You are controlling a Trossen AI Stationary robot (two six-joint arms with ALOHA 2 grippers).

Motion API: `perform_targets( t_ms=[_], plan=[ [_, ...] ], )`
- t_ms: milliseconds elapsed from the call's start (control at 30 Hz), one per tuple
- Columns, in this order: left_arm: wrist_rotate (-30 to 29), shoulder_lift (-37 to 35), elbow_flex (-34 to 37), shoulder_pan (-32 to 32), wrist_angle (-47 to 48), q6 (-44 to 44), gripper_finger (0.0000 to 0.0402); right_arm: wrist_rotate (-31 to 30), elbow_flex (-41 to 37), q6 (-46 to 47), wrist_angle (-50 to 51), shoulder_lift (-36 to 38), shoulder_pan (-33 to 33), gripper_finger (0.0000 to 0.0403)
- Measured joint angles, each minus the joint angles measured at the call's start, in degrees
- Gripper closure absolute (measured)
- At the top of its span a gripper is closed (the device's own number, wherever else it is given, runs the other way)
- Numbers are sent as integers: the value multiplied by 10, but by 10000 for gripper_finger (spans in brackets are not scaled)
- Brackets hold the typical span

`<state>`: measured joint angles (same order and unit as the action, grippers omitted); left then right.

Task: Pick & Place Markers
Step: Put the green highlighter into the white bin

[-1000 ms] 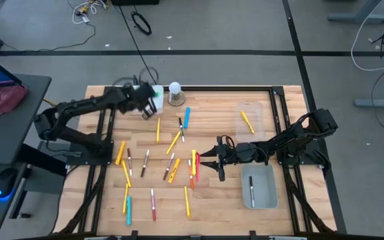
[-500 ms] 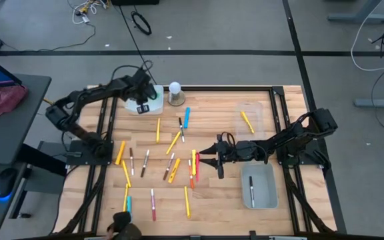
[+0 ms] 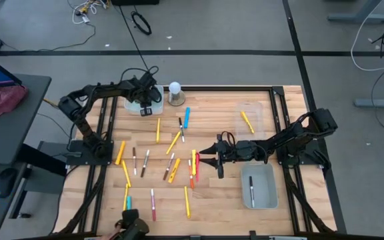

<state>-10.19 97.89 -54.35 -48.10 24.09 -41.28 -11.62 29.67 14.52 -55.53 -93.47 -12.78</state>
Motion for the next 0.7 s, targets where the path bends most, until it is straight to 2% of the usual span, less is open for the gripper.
perform_targets(
  t_ms=[433,700],
  plan=[
    [59,0,0,0,0,-3,314,0,0,0,0,0,0,243],
    [64,0,0,0,0,1,314,0,0,0,0,0,0,243]
  ],
)
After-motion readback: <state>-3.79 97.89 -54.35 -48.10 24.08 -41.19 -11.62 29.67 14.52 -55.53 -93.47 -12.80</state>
